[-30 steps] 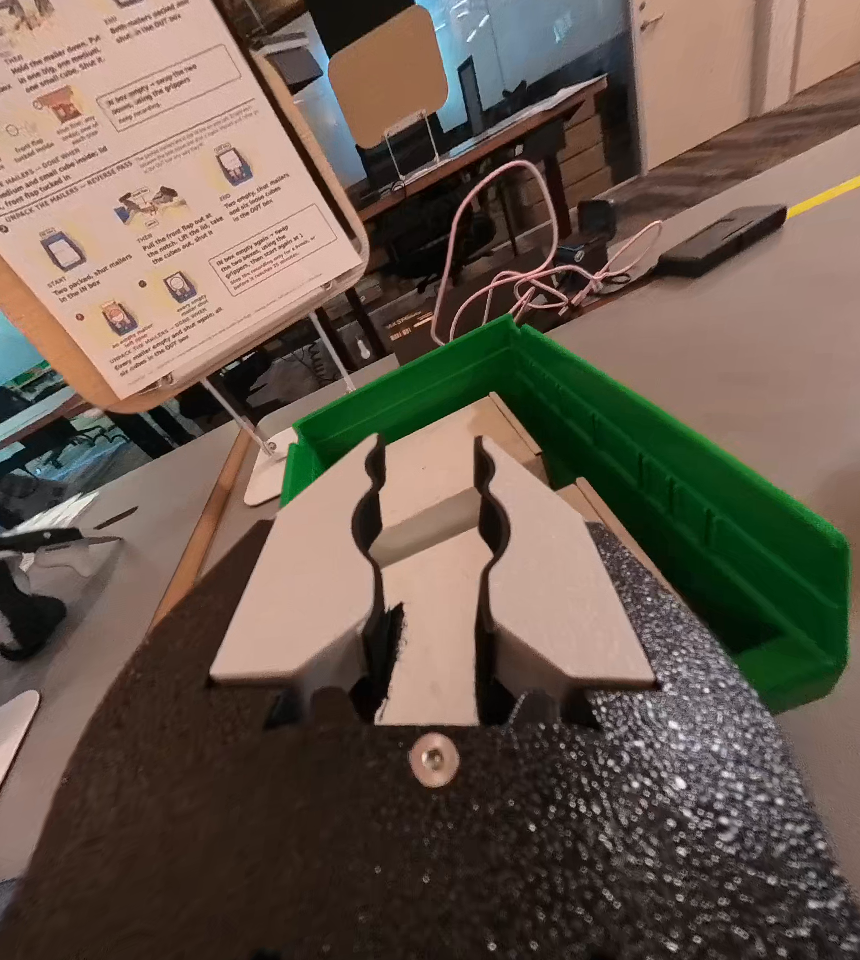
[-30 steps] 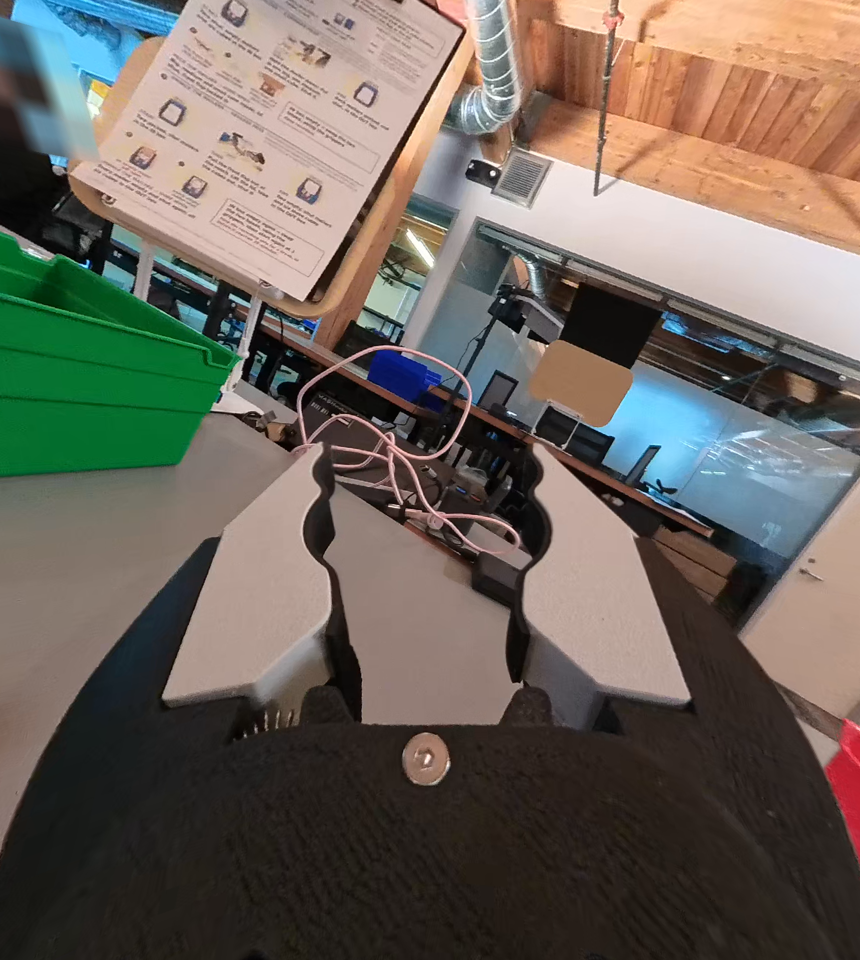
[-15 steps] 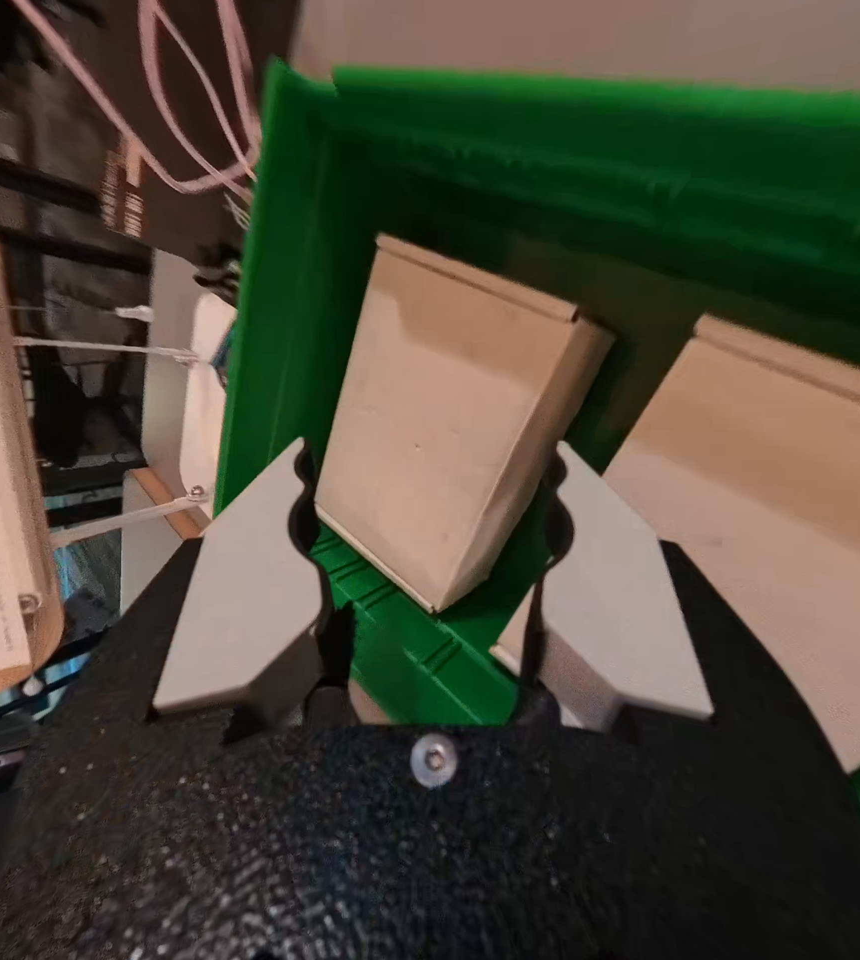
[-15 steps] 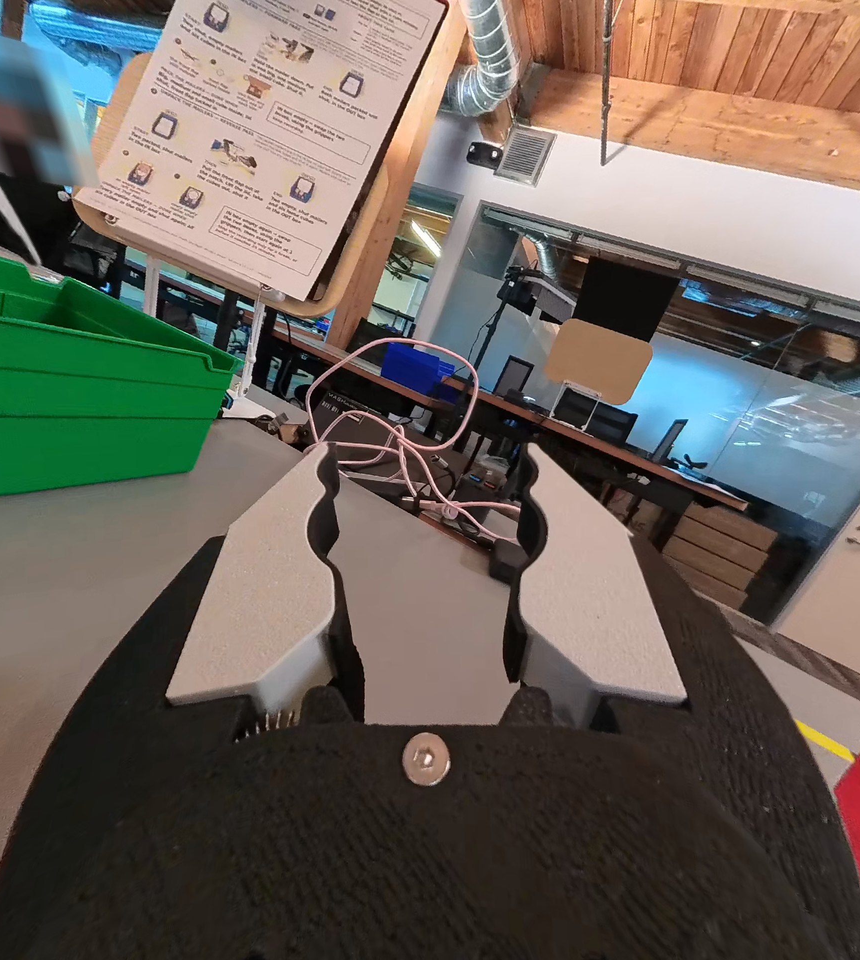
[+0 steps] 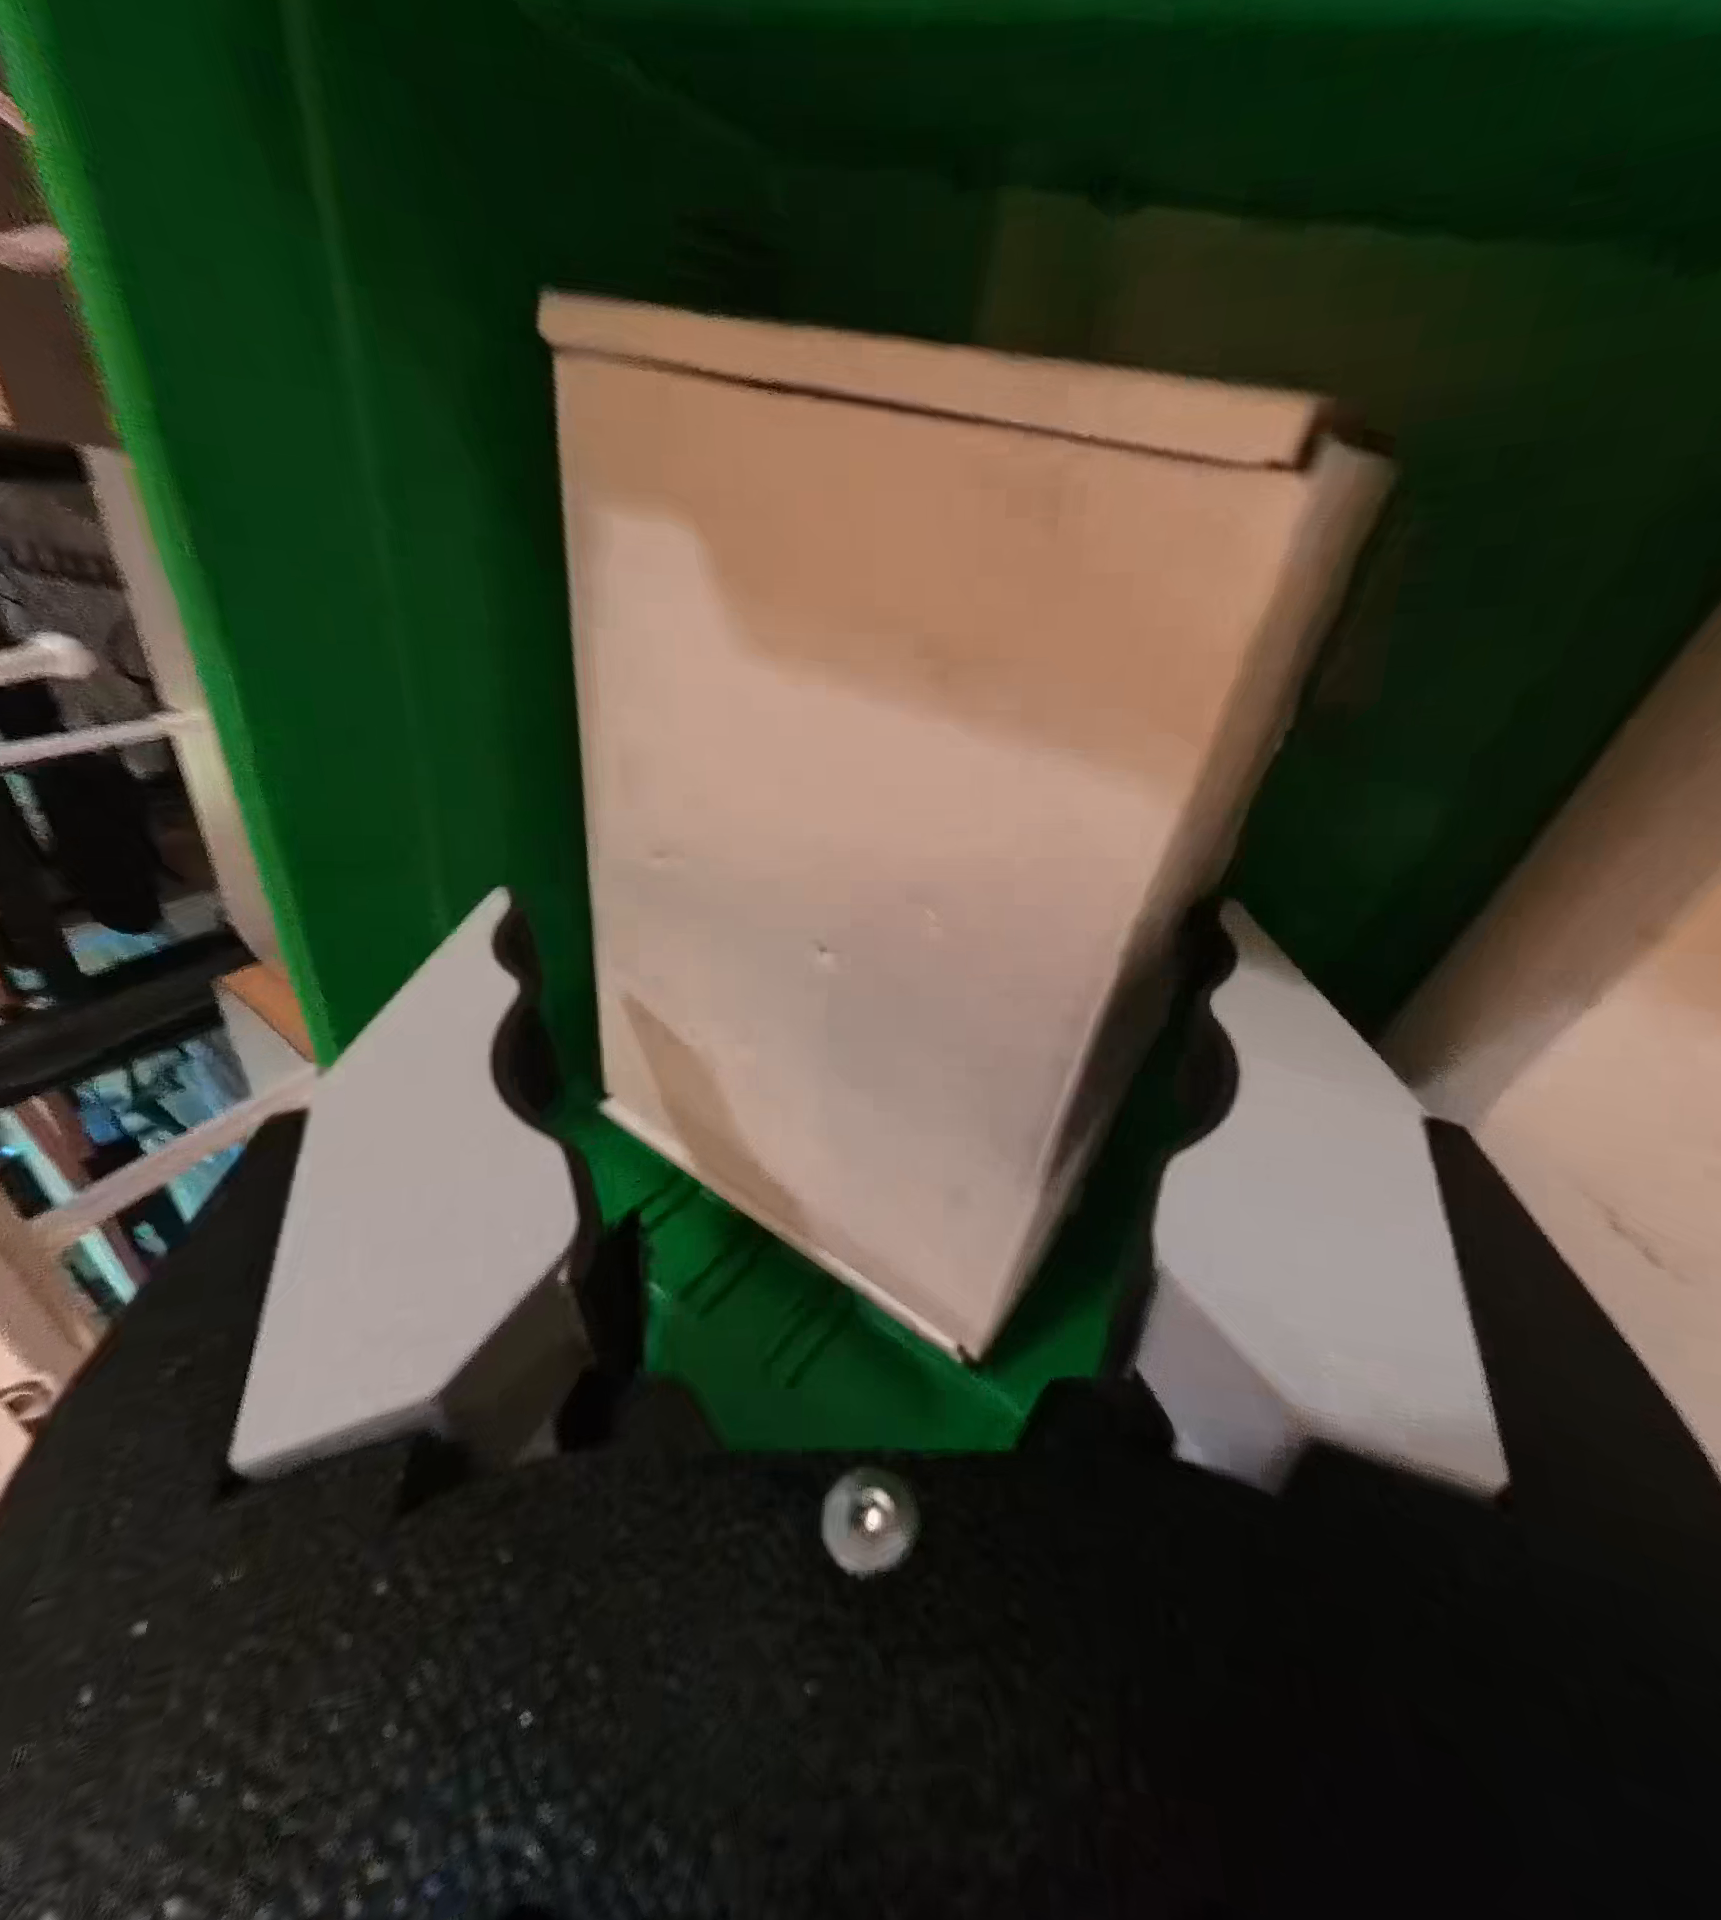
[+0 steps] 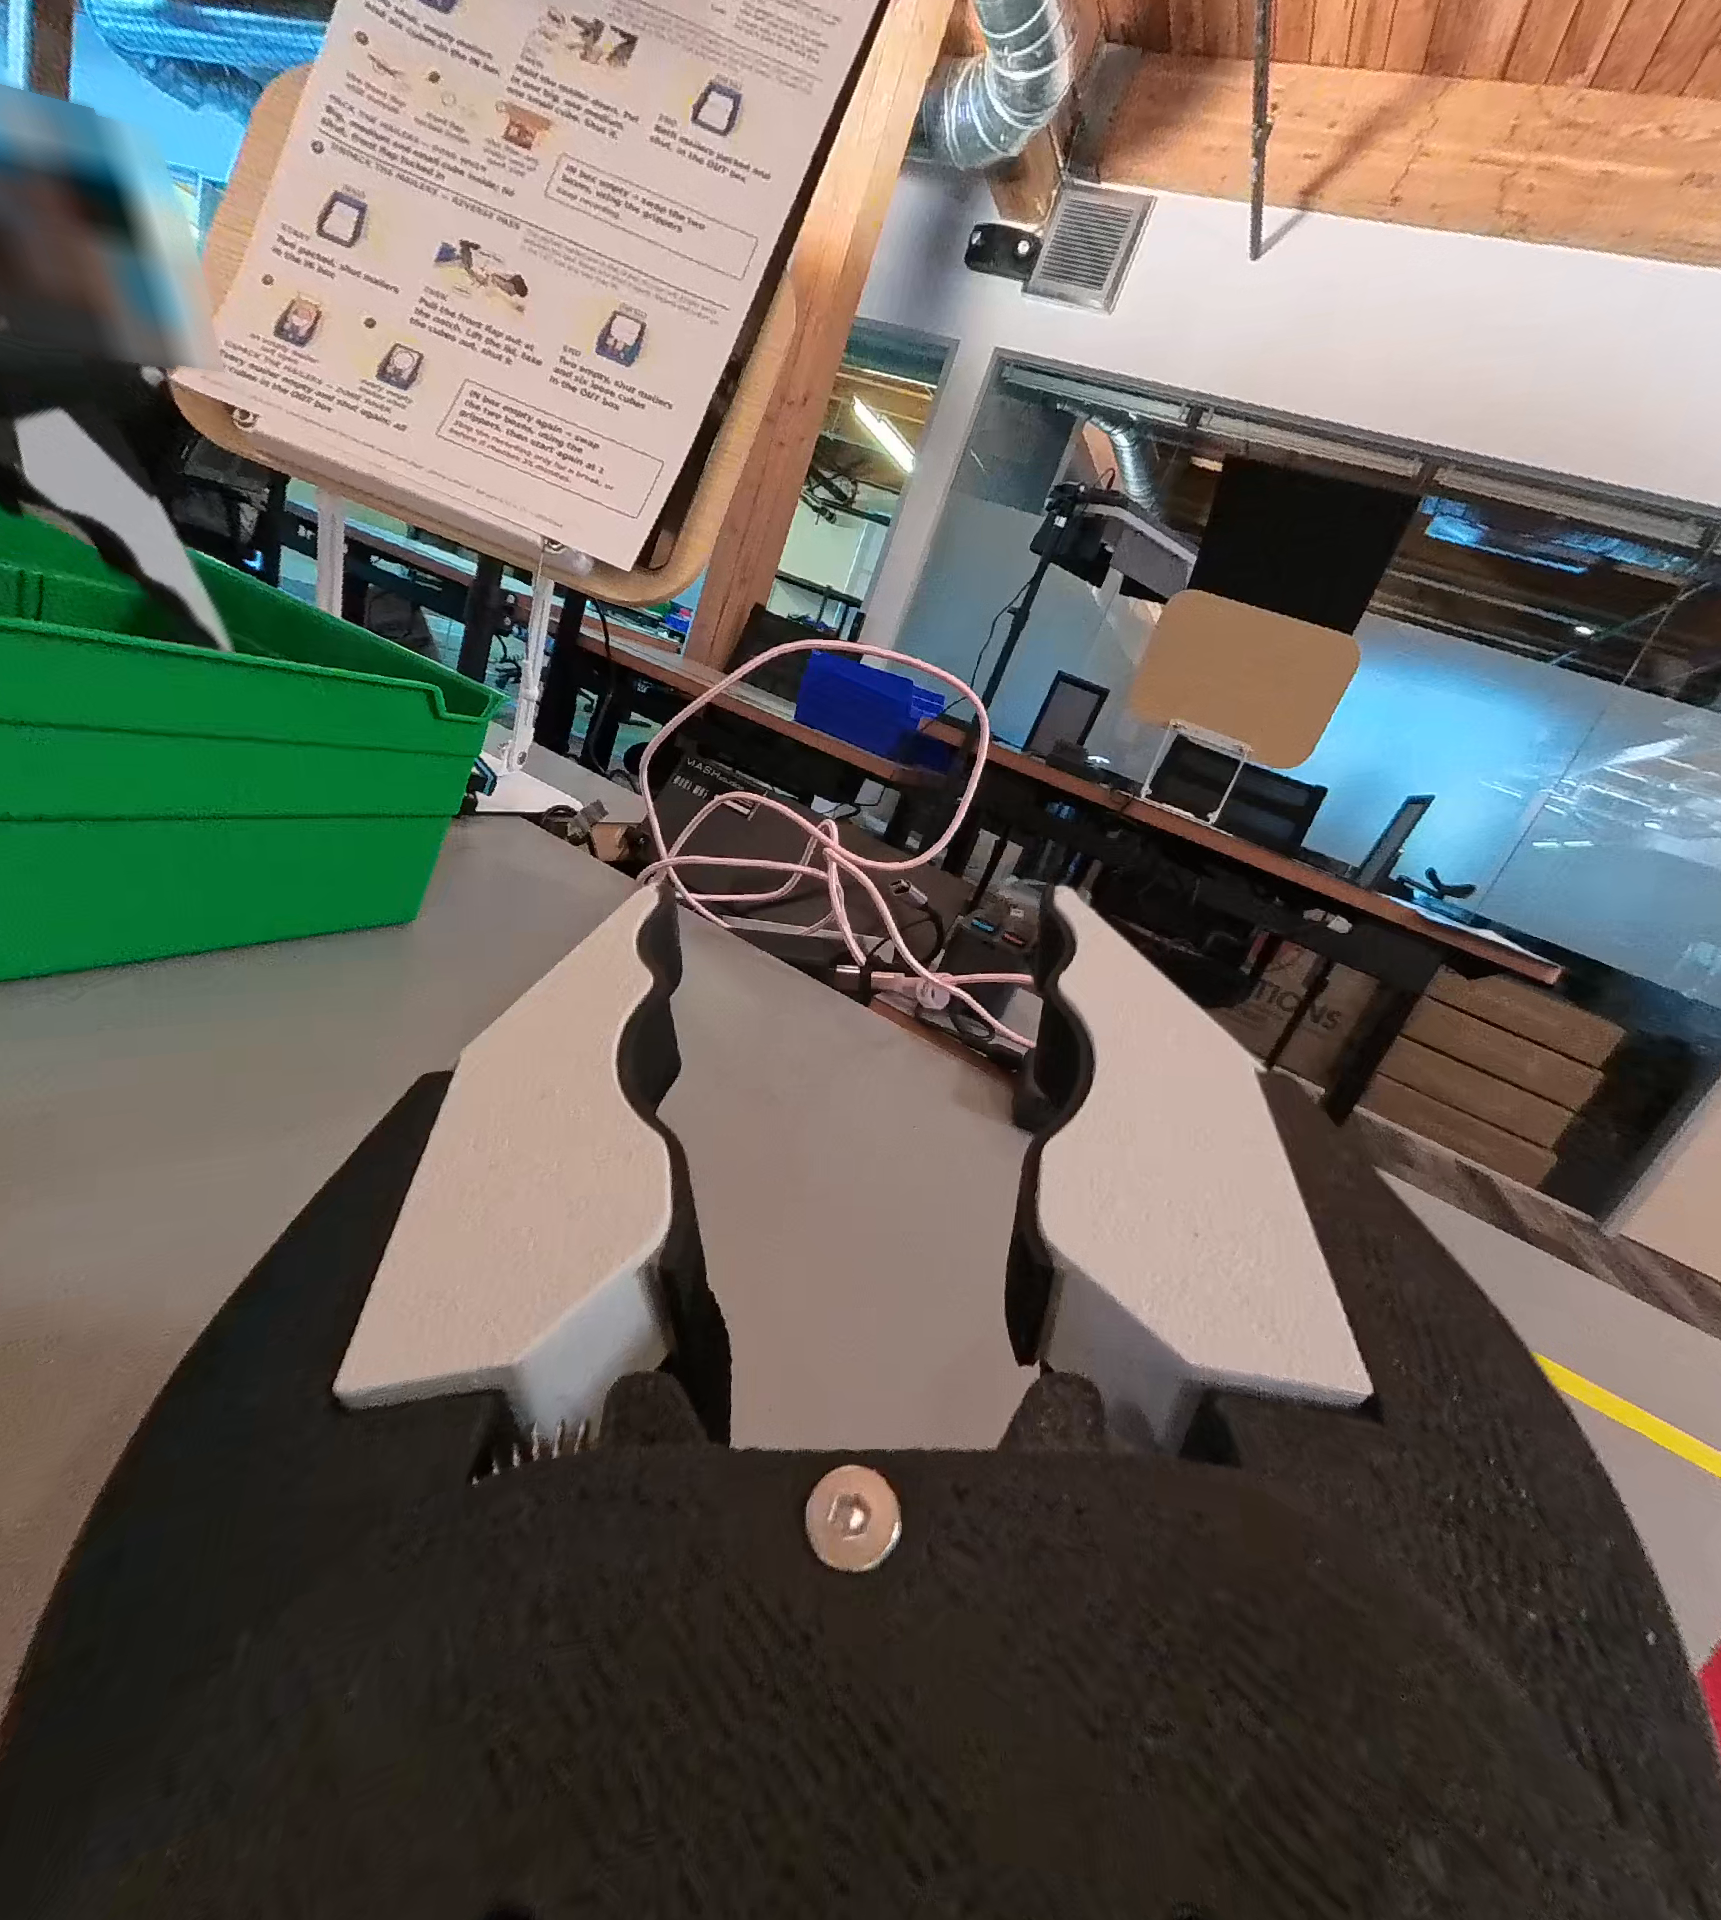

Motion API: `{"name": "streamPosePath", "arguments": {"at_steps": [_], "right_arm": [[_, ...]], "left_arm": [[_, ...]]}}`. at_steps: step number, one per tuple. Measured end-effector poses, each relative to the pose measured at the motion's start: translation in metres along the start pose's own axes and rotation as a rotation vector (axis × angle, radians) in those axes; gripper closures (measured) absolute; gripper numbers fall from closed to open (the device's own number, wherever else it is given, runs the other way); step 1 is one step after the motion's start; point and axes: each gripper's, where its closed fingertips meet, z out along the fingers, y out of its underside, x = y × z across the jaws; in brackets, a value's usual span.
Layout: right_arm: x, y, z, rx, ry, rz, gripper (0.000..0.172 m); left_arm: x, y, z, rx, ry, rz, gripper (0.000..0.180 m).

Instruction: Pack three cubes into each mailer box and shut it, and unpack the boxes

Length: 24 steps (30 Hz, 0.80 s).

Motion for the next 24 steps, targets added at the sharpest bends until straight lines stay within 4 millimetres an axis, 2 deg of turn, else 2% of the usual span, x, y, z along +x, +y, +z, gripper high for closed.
{"name": "streamPosePath", "arguments": {"at_steps": [2, 6, 11, 14, 17, 20, 22, 23, 24], "right_arm": [[-0.001, 0.001, 0.001, -0.008, -0.008, 0.001, 0.104], [-0.004, 0.003, 0.002, -0.018, -0.017, -0.003, 0.105], [-0.003, 0.004, 0.003, -0.021, -0.011, 0.005, 0.105], [-0.003, 0.004, 0.003, -0.025, -0.011, 0.008, 0.106], [-0.003, 0.004, 0.003, -0.024, -0.013, 0.017, 0.106], [-0.002, 0.005, 0.003, -0.026, -0.011, 0.026, 0.106], [-0.002, 0.005, 0.003, -0.026, -0.012, 0.033, 0.106], [-0.001, 0.005, 0.003, -0.025, -0.011, 0.034, 0.106], [-0.001, 0.005, 0.003, -0.024, -0.011, 0.035, 0.106]], "left_arm": [[0.001, -0.006, -0.001, 0.037, -0.035, 0.035, 0.064], [-0.013, -0.01, -0.011, 0.066, -0.234, 0.127, 0.055], [-0.027, -0.005, -0.033, 0.105, -0.378, 0.031, 0.049], [-0.032, -0.01, -0.052, 0.144, -0.473, 0.094, 0.068], [-0.047, -0.019, -0.071, 0.198, -0.597, 0.122, 0.089], [-0.06, -0.025, -0.074, 0.21, -0.652, 0.123, 0.086], [-0.074, -0.032, -0.08, 0.236, -0.748, 0.128, 0.1], [-0.078, -0.034, -0.08, 0.234, -0.762, 0.136, 0.104], [-0.081, -0.037, -0.078, 0.24, -0.755, 0.139, 0.116]]}}
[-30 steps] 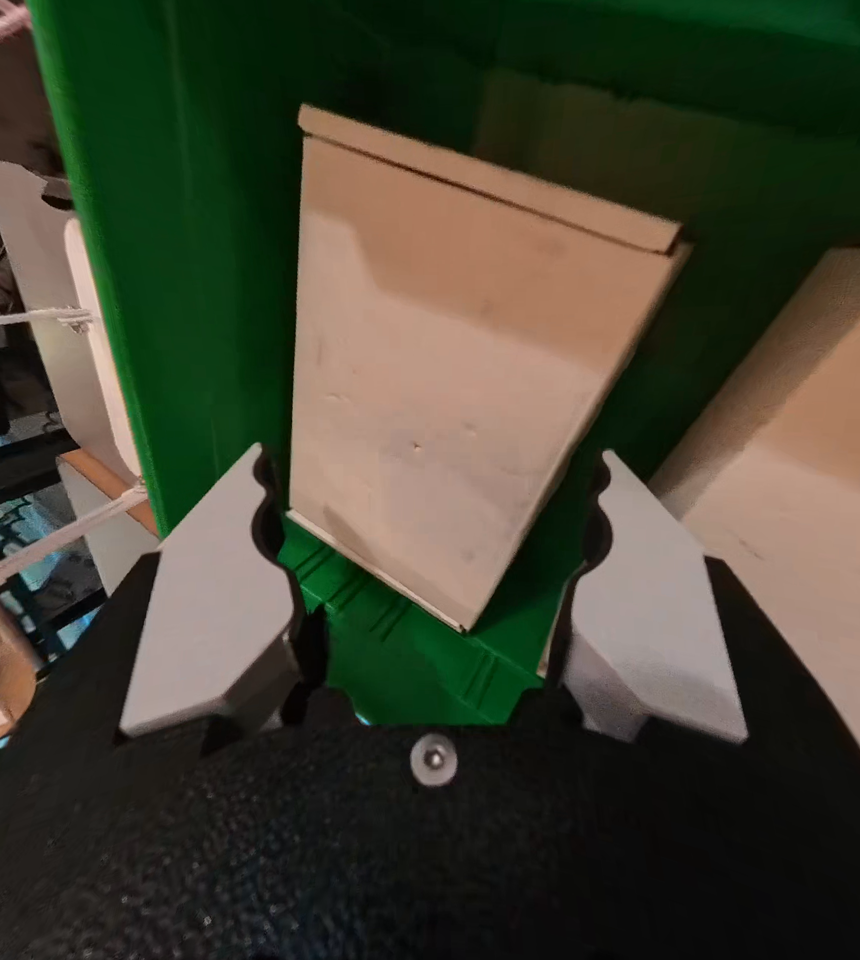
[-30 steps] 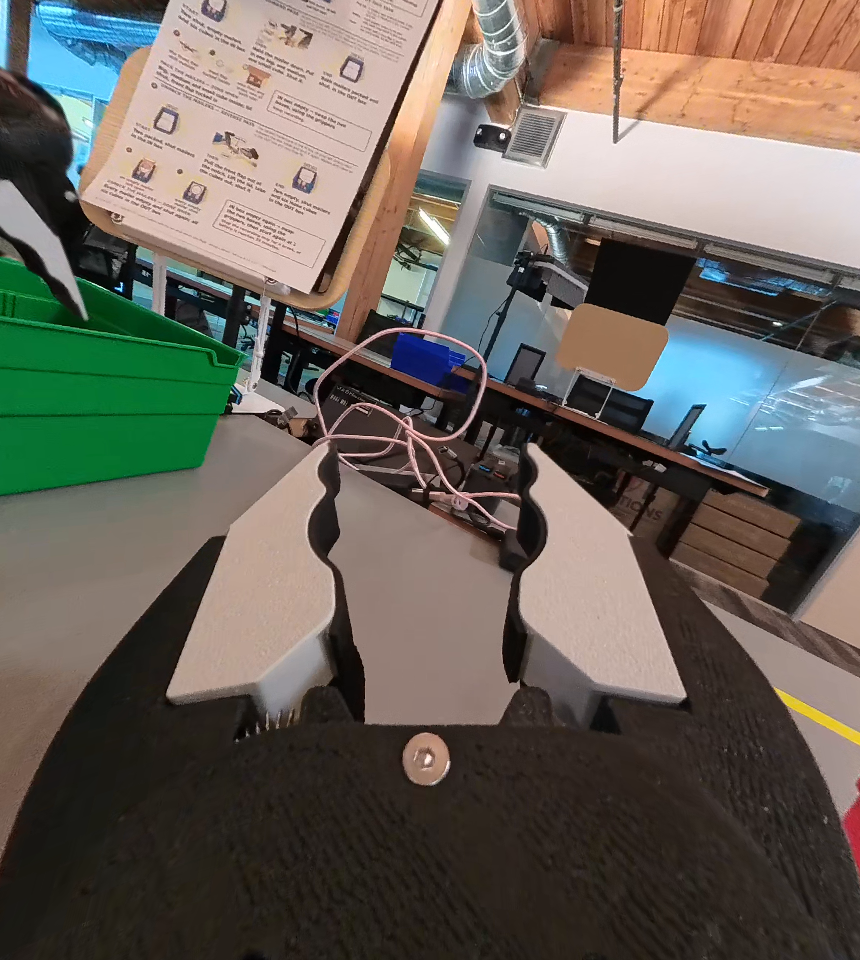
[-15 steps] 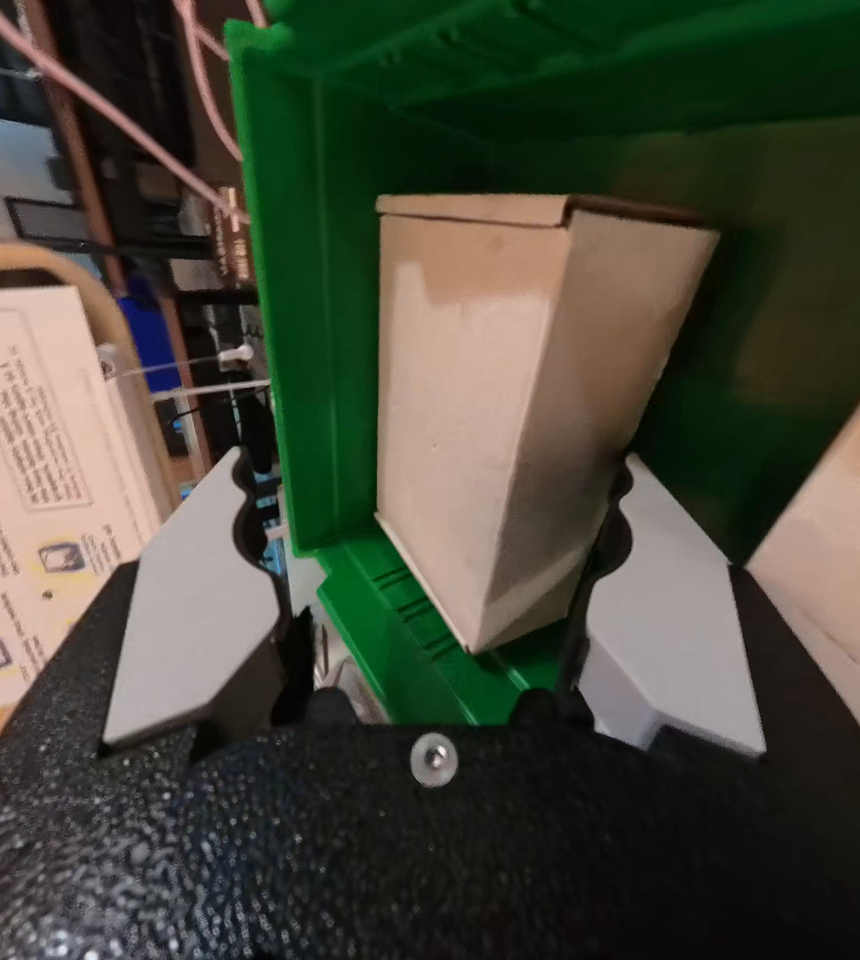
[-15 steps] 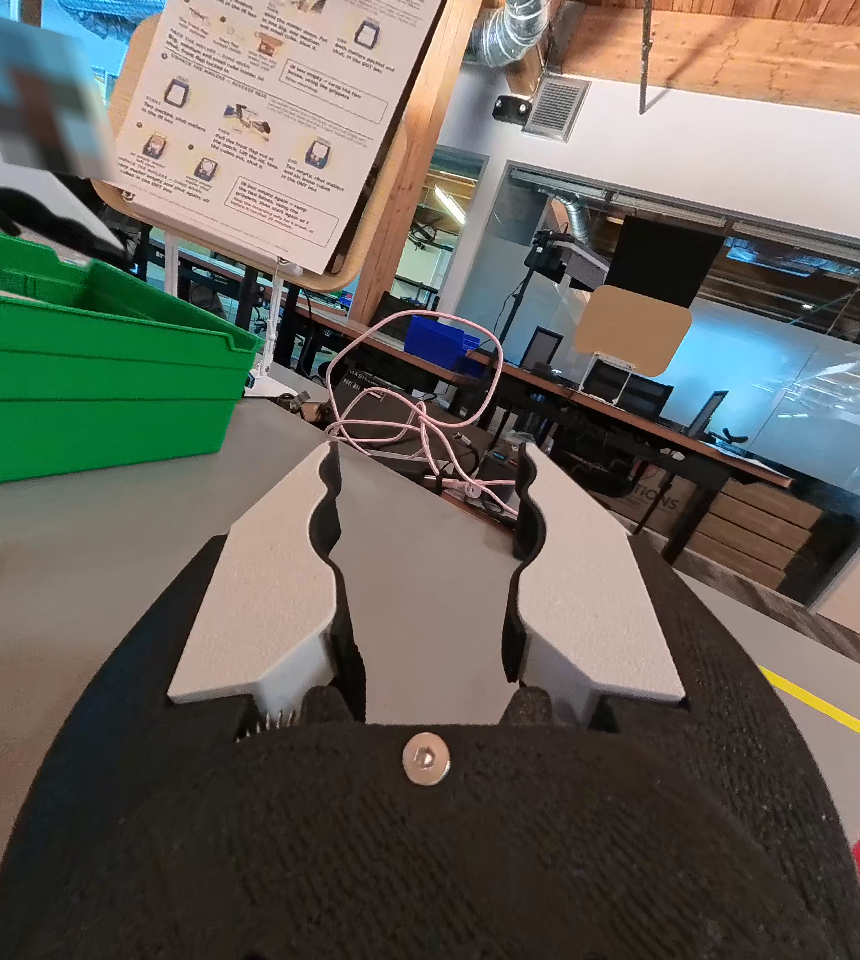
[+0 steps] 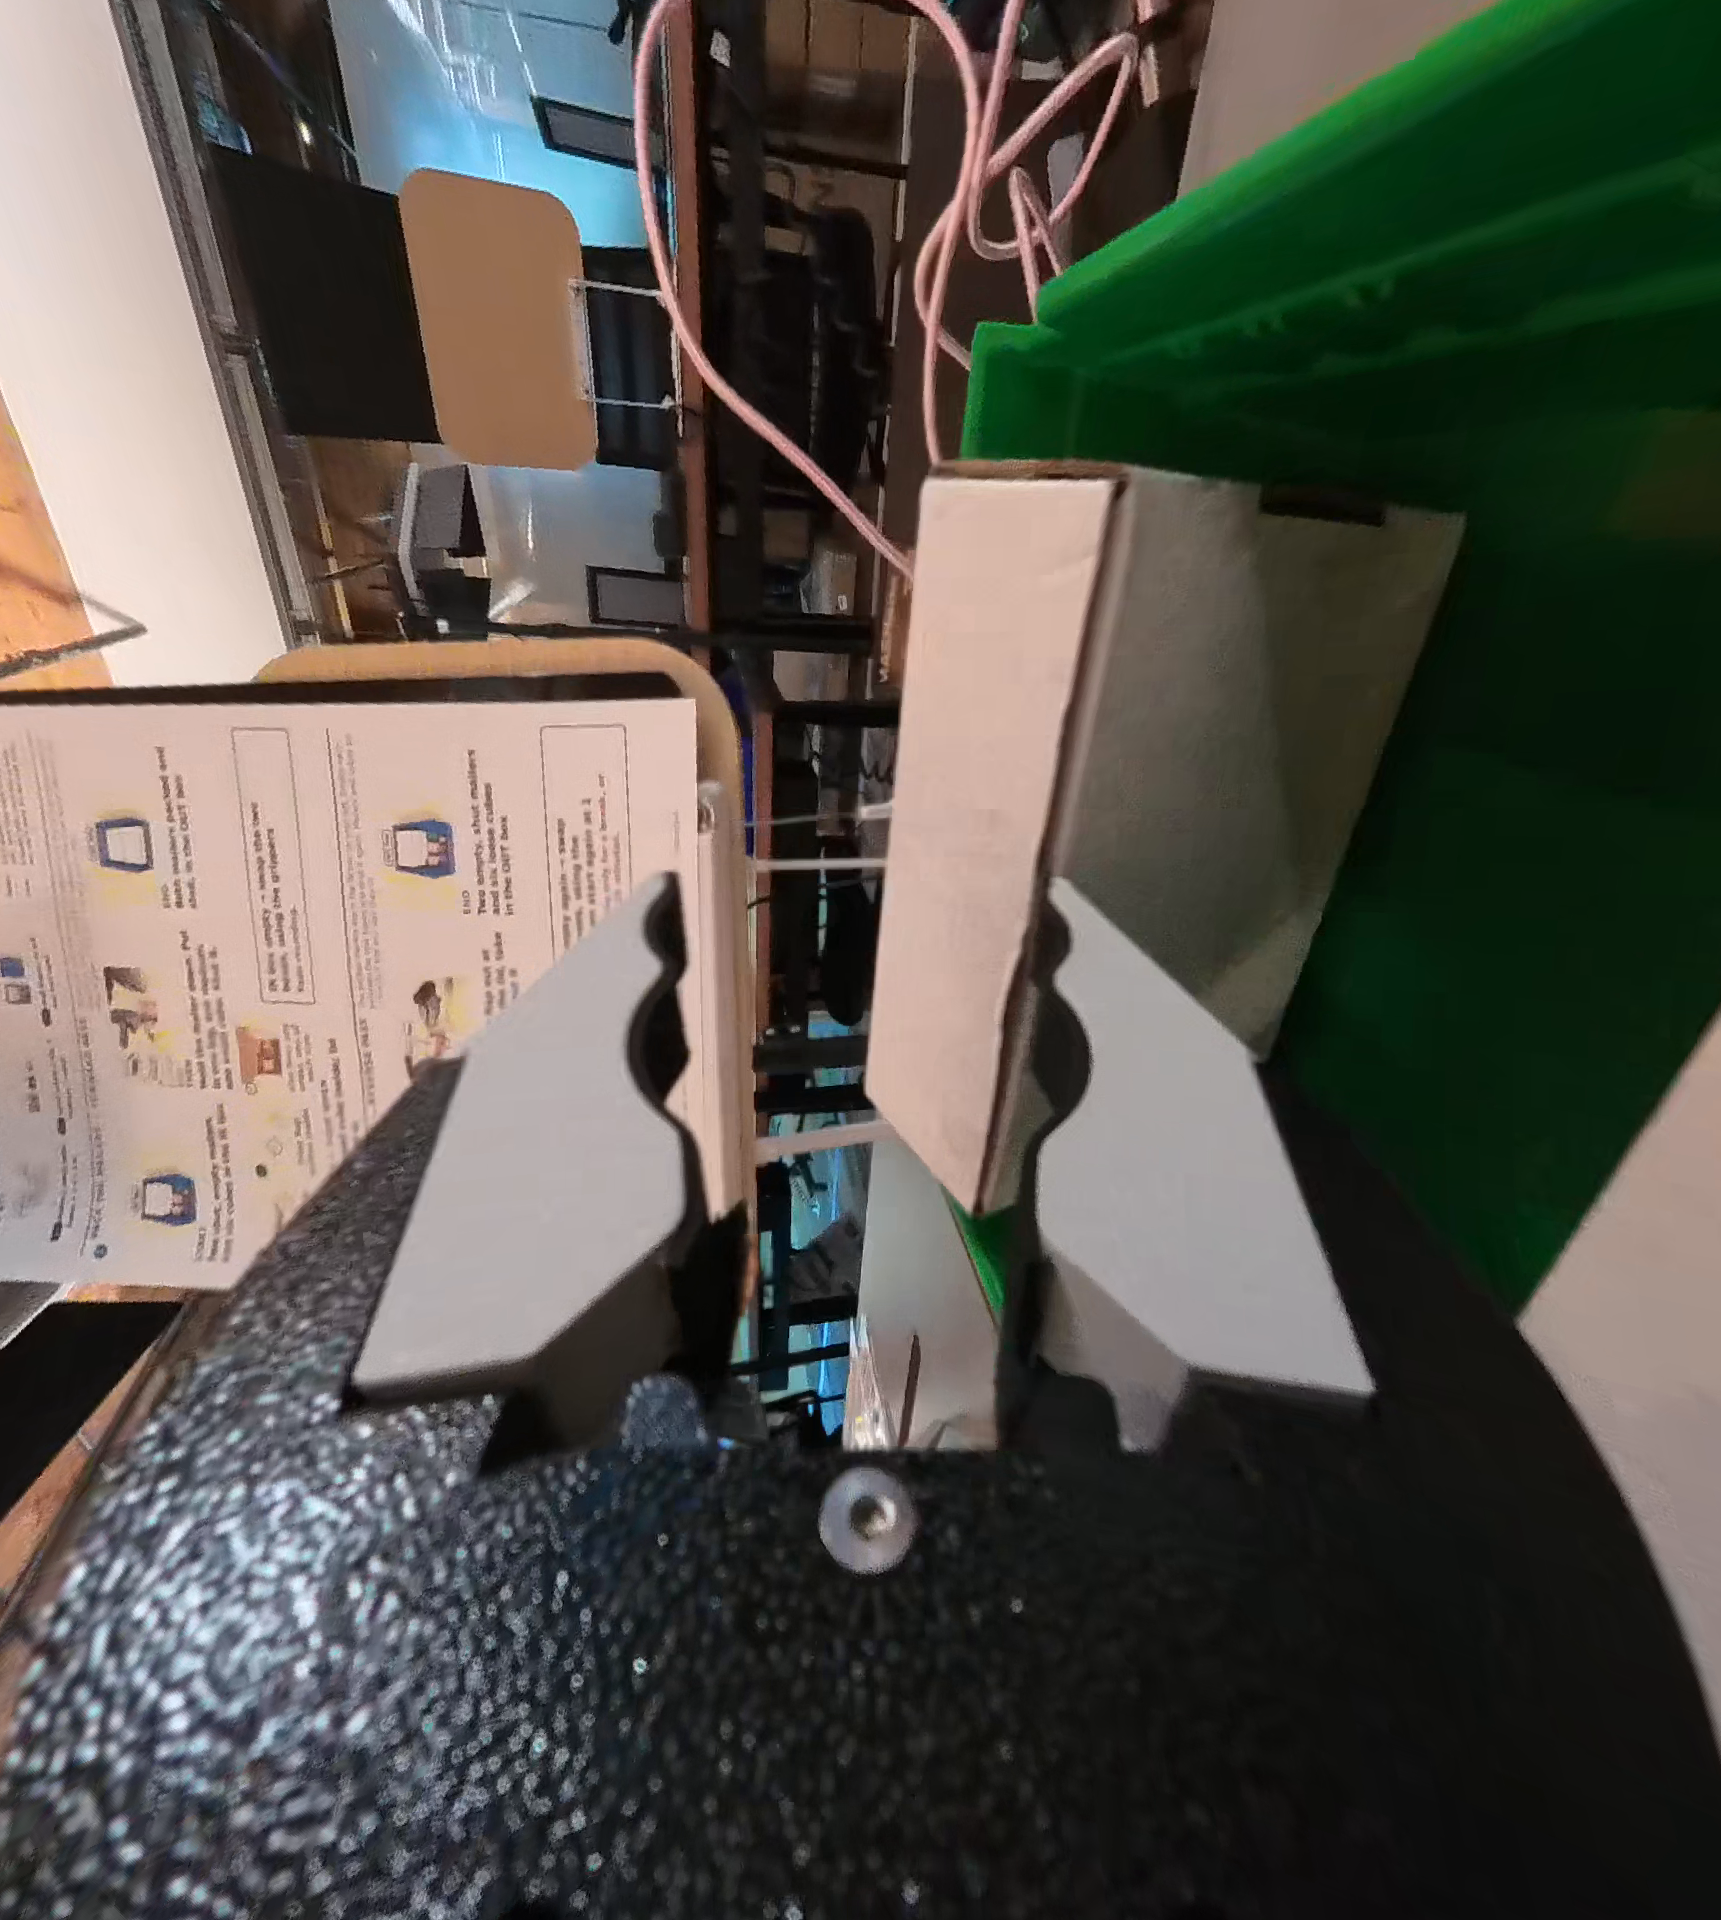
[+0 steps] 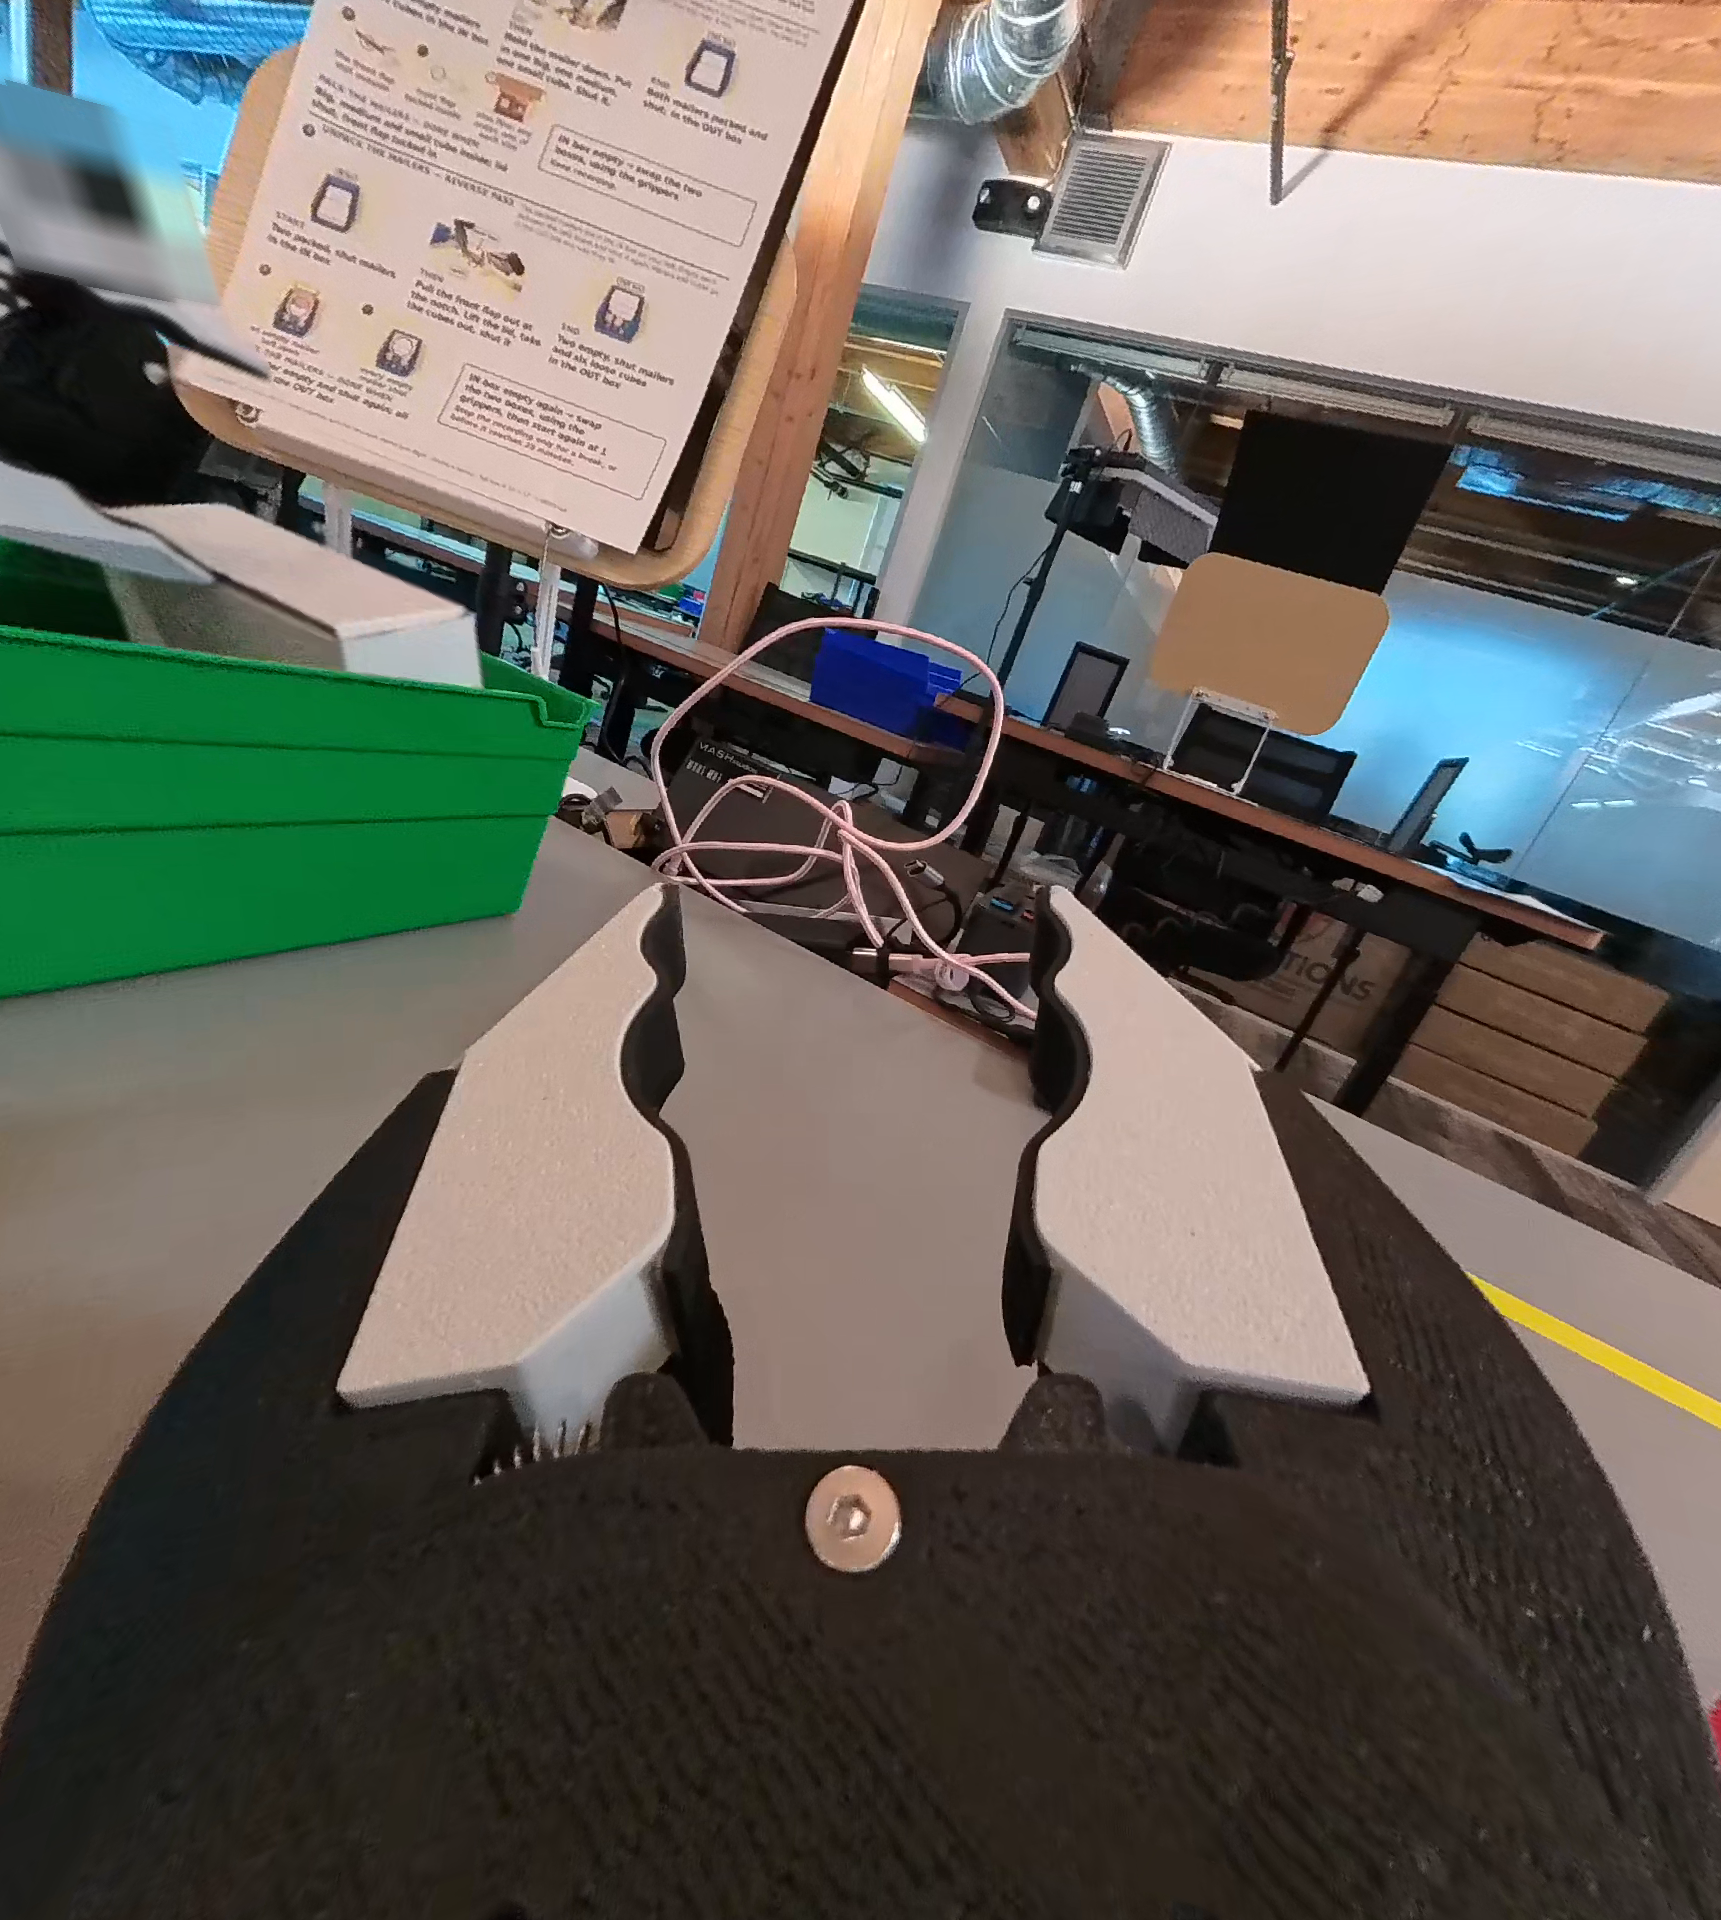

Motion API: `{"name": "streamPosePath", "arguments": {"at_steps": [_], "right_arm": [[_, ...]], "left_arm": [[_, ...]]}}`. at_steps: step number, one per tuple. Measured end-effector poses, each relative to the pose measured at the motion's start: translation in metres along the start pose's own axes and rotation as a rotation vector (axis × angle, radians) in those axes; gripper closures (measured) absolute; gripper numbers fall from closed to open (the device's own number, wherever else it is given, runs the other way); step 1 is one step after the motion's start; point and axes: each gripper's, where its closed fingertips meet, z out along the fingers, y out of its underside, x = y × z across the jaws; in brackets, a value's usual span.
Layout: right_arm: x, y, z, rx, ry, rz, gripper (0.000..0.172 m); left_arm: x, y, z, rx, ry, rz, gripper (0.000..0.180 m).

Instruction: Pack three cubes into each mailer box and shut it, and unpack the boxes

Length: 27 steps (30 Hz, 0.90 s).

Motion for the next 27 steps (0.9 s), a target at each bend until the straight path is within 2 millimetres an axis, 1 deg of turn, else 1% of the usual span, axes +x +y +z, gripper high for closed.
{"name": "streamPosePath", "arguments": {"at_steps": [2, 3, 5, 6, 7, 8, 9, 10, 11, 12, 13, 15, 17, 20, 22, 23, 24, 26, 27], "right_arm": [[0.0, 0.0, 0.0, 0.0, -0.002, 0.001, 0.106], [0.0, 0.0, 0.0, 0.0, -0.003, 0.001, 0.106], [-0.001, 0.0, 0.0, 0.0, -0.007, 0.001, 0.106], [-0.001, 0.0, 0.0, 0.0, -0.008, 0.0, 0.106], [-0.001, 0.0, 0.001, 0.0, -0.009, 0.0, 0.106], [-0.002, 0.0, 0.001, 0.0, -0.01, -0.001, 0.106], [-0.002, 0.0, 0.001, 0.0, -0.01, -0.001, 0.106], [-0.002, 0.0, 0.001, -0.001, -0.011, -0.001, 0.106], [-0.002, 0.0, 0.001, -0.001, -0.011, -0.001, 0.106], [-0.002, 0.0, 0.001, -0.001, -0.012, -0.001, 0.106], [-0.002, 0.0, 0.001, 0.0, -0.013, -0.001, 0.106], [-0.002, 0.0, 0.0, 0.004, -0.015, 0.001, 0.107], [-0.002, 0.0, 0.0, 0.001, -0.017, 0.002, 0.107], [-0.004, 0.0, 0.001, -0.001, -0.022, -0.006, 0.107], [-0.004, 0.0, 0.001, -0.002, -0.024, -0.009, 0.107], [-0.004, 0.0, 0.001, -0.002, -0.025, -0.009, 0.108], [-0.004, 0.0, 0.001, -0.001, -0.025, -0.007, 0.108], [-0.004, 0.0, 0.001, 0.002, -0.025, -0.004, 0.108], [-0.003, 0.0, 0.0, 0.003, -0.025, -0.002, 0.108]], "left_arm": [[-0.002, -0.001, 0.009, 0.008, 0.021, -0.009, 0.132], [-0.001, 0.0, 0.014, 0.009, 0.062, -0.029, 0.142], [-0.003, 0.001, 0.02, 0.005, 0.154, -0.093, 0.147], [-0.003, 0.002, 0.023, 0.0, 0.219, -0.14, 0.145], [-0.004, 0.002, 0.025, -0.001, 0.281, -0.18, 0.137], [-0.002, 0.003, 0.025, -0.003, 0.363, -0.217, 0.123], [0.004, 0.004, 0.025, -0.021, 0.455, -0.261, 0.096], [0.013, 0.01, 0.026, -0.071, 0.543, -0.29, 0.074], [0.019, 0.015, 0.029, -0.112, 0.592, -0.306, 0.064], [0.022, 0.017, 0.033, -0.122, 0.603, -0.289, 0.065], [0.022, 0.019, 0.038, -0.122, 0.573, -0.232, 0.072], [0.027, 0.018, 0.04, -0.114, 0.564, -0.143, 0.076], [0.031, 0.016, 0.042, -0.117, 0.571, -0.116, 0.077], [0.042, 0.015, 0.045, -0.113, 0.594, -0.085, 0.086], [0.052, 0.014, 0.048, -0.113, 0.617, -0.051, 0.097], [0.058, 0.013, 0.049, -0.109, 0.625, -0.028, 0.107], [0.064, 0.012, 0.05, -0.108, 0.633, 0.003, 0.11], [0.065, 0.014, 0.053, -0.113, 0.612, 0.077, 0.11], [0.065, 0.014, 0.05, -0.121, 0.625, 0.072, 0.112]]}}
